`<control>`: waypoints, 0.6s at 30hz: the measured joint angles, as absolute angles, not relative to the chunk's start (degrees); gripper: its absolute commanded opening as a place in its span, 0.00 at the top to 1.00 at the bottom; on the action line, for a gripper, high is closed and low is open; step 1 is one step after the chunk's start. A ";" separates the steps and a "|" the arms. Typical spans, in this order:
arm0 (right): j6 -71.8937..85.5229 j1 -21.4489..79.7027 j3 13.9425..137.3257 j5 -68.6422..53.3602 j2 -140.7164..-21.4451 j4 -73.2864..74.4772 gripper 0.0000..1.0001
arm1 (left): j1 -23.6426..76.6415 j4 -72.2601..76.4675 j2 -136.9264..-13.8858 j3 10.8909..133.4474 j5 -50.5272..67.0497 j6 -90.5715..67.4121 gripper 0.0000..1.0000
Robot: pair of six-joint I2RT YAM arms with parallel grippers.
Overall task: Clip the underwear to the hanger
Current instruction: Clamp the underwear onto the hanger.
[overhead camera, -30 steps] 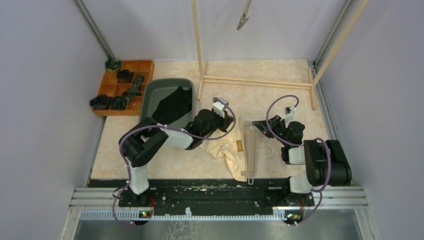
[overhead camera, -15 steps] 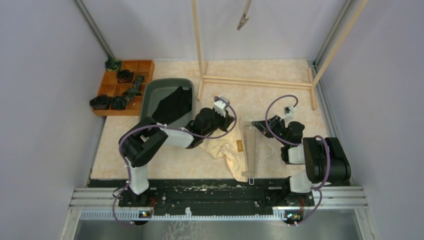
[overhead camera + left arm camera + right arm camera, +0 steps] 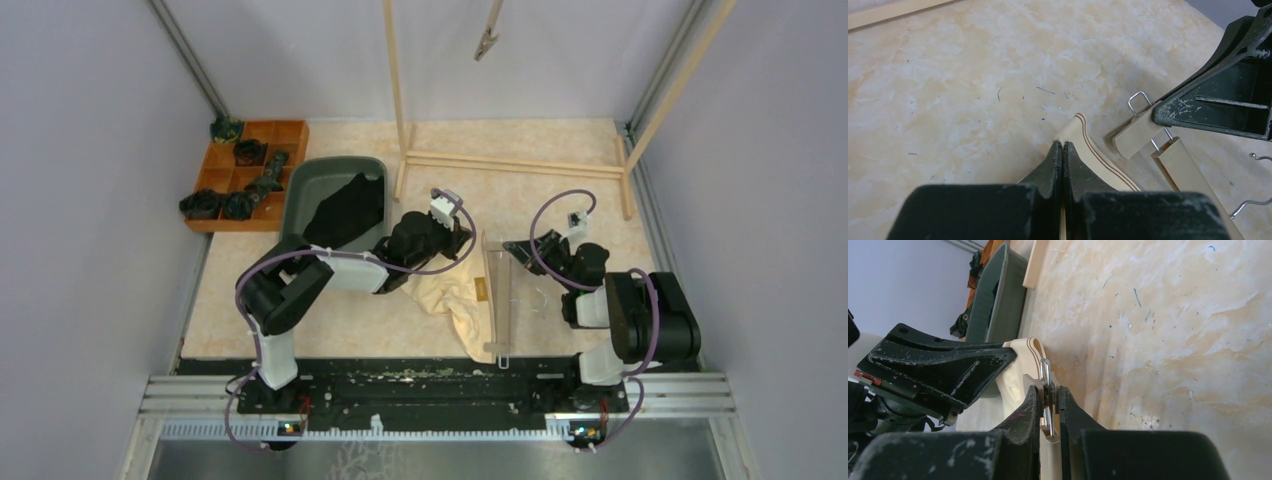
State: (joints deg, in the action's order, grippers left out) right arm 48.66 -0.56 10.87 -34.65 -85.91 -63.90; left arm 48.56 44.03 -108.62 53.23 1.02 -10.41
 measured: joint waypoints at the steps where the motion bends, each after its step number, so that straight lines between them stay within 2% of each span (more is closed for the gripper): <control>1: 48.64 -0.56 10.87 -34.65 -85.91 -63.90 1.00 | 48.56 44.03 -108.62 53.23 1.02 -10.39 1.00; 18: 49.25 -0.56 10.87 -35.31 -87.29 -65.65 1.00 | 48.56 44.12 -107.44 53.23 1.10 -10.41 1.00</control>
State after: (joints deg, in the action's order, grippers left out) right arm 49.25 -0.56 10.87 -35.31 -87.29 -65.65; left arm 48.56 44.12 -107.44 53.23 1.10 -10.41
